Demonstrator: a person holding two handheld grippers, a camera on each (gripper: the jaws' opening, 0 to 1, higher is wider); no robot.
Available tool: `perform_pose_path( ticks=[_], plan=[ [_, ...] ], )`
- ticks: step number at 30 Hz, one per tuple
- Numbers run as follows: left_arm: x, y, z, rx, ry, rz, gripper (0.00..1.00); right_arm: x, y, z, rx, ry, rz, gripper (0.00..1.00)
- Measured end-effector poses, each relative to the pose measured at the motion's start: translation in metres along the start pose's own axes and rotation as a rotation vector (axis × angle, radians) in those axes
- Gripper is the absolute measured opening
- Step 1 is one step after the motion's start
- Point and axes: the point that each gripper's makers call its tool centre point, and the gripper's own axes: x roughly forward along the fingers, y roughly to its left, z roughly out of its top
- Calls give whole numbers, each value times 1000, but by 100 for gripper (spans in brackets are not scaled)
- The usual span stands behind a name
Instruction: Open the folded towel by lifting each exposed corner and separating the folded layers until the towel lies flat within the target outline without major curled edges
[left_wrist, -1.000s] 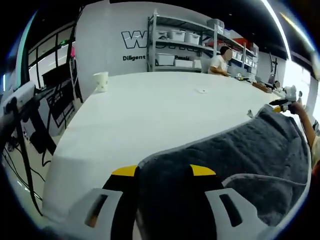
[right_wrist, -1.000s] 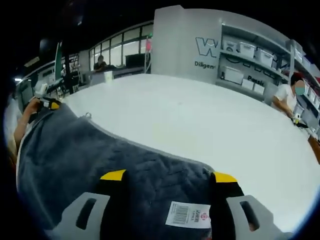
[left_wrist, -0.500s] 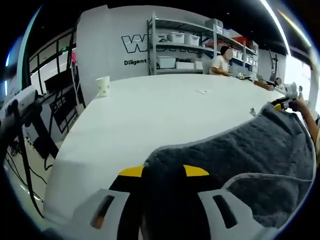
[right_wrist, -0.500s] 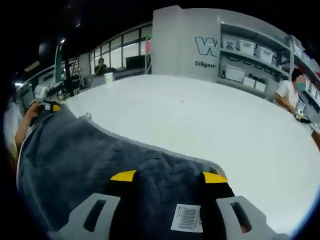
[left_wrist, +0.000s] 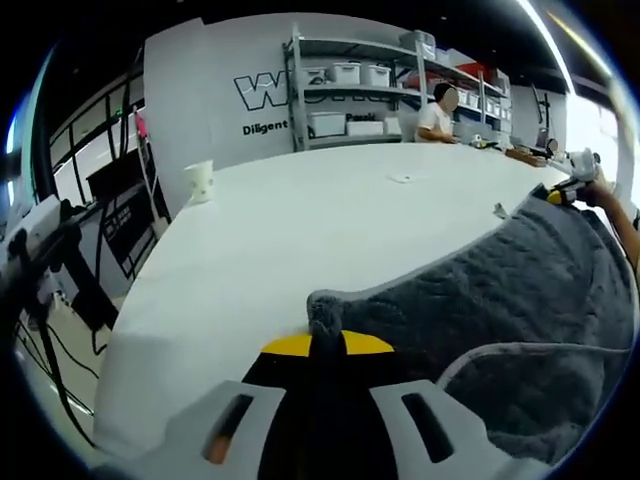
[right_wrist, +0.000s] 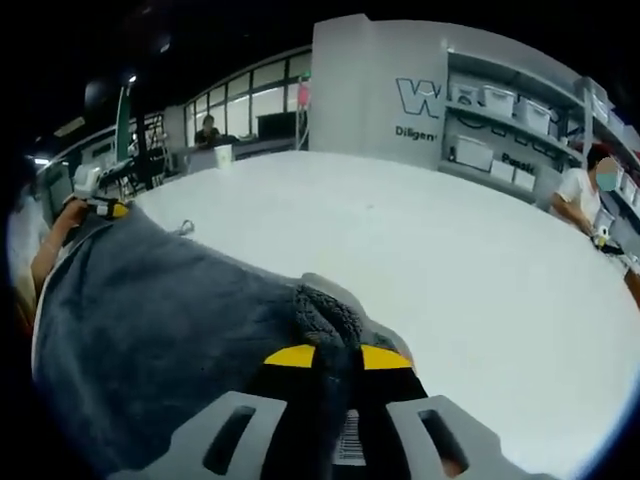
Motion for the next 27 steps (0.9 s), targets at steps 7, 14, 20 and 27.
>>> perform_pose_path(
  ticks=[7, 14, 20, 27],
  plan=[
    [7, -1, 4, 43, 12, 11, 6, -1, -2, -1, -21, -1, -5, 7],
    [17, 2, 10, 63, 20, 6, 6, -1, -8, -1, -28, 0, -30, 8],
    [31, 6, 18, 86, 12, 13, 6, -1, -15, 0, -62, -5, -60, 10],
    [45, 5, 28, 132, 6, 28, 6, 0, -29, 2, -83, -21, -101, 13]
  ],
)
